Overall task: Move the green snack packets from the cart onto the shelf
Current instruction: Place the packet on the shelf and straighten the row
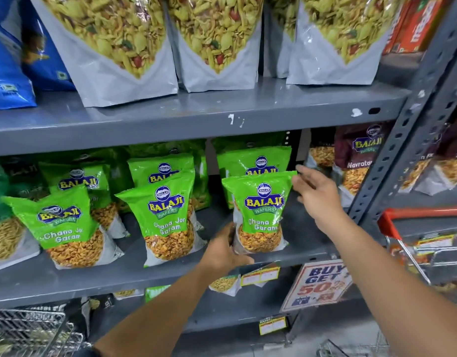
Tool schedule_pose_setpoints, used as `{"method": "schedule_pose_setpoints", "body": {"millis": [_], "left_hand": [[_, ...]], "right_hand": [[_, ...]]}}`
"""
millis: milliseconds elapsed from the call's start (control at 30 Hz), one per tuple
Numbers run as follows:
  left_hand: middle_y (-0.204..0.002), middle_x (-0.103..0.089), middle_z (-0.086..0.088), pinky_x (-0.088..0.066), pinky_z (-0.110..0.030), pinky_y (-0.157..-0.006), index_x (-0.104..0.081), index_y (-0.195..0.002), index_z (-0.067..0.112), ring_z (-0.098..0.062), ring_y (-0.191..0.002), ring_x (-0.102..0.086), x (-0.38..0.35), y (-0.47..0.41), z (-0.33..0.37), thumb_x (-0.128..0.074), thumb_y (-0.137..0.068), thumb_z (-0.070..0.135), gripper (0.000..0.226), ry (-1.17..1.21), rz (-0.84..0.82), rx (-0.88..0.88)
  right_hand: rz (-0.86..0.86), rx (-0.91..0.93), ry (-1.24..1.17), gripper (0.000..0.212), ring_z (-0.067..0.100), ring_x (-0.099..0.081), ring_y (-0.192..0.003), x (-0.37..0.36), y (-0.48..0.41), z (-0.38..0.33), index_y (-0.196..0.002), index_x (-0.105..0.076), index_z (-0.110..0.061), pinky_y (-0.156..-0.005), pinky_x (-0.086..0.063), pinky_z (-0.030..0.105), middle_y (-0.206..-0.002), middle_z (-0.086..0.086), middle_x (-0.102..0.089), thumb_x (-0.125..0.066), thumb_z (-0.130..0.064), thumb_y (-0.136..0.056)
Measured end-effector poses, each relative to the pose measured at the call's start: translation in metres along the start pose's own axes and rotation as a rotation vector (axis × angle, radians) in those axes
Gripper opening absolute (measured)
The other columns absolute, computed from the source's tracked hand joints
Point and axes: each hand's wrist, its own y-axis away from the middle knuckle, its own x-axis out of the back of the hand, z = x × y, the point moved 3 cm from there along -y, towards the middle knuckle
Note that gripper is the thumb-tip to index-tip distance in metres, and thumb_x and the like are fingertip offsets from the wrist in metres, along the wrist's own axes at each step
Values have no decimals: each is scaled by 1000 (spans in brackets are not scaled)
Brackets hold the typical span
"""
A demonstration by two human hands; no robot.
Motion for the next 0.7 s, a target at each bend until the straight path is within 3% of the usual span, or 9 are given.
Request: {"method": "schedule_pose_setpoints", "body": {"millis": [100, 200, 267, 333, 433, 500, 533, 600, 700], "left_hand": [[-109, -68, 11, -45, -21, -80, -55, -122, 29, -10, -101, -64, -3, -8, -4, -87, -61, 25, 70, -153, 79, 44], [-108, -72, 7, -49, -25, -81, -61, -117, 26, -10, -94, -65, -2, -14, -7, -87, -59, 31, 63, -183, 86, 77], [-100, -73, 12, -51, -21, -78, -62, -114, 29, -6, -90, -66, -1, -14, -9, -87, -59, 34, 61, -193, 84, 86], [-84, -68, 22, -41, -2, -62, -63, -107, 32, 6, -77, -61, 0, -14, -10, -87, -58, 36, 54, -222, 99, 87], [-73, -60, 28, -37, 0, -51, -62, -98, 35, 6, -70, -58, 0, -16, -6, -87, -58, 36, 47, -253, 86, 89], [-78, -65, 24, -38, -3, -55, -62, -101, 32, 3, -72, -60, 0, -18, -7, -87, -58, 36, 49, -257, 74, 100], [-84, -68, 20, -40, -8, -58, -63, -104, 29, 1, -75, -61, 0, -18, -9, -87, -59, 36, 52, -253, 71, 109], [-95, -72, 12, -43, -11, -64, -64, -110, 27, -3, -82, -65, -1, -19, -13, -87, -59, 33, 56, -231, 68, 112], [-100, -73, 11, -48, -15, -75, -65, -111, 26, -5, -92, -67, -3, -18, -17, -87, -61, 29, 55, -175, 73, 105]], "right_hand": [[-59, 54, 72, 23, 3, -62, -90, 2, -12, -10, -110, -66, -19, -83, -46, 29, -102, -1, -69, -60, -19, -88], [-85, 124, 153, 16, -10, -60, -65, 4, -23, -16, -100, -69, -10, -64, -46, 11, -85, -3, -69, -62, -10, -86], [-63, 159, 200, 14, -10, -59, -59, 4, -27, -20, -90, -70, -16, -60, -44, 8, -83, 3, -69, -62, -7, -84], [44, 221, 223, 22, -8, -61, -63, 6, -27, -21, -81, -68, -26, -66, -48, 12, -81, 2, -70, -62, -5, -83], [144, 257, 236, 18, -2, -64, -71, 4, -19, -16, -92, -68, -20, -72, -49, 18, -88, 6, -72, -59, -7, -84], [101, 271, 274, 23, 0, -65, -80, -1, -18, -21, -104, -67, -15, -78, -51, 20, -95, 6, -72, -57, -10, -85], [68, 306, 339, 25, 8, -65, -91, -5, -18, -27, -108, -66, -15, -86, -51, 28, -101, 7, -72, -57, -14, -84], [-10, 461, 573, 32, 23, -60, -107, -16, -19, -45, -111, -66, -18, -97, -44, 39, -113, 7, -69, -59, -28, -82], [-250, 593, 977, 42, 24, -51, -119, -45, -15, -61, -116, -63, -29, -109, -27, 51, -119, -1, -67, -51, -51, -82]]}}
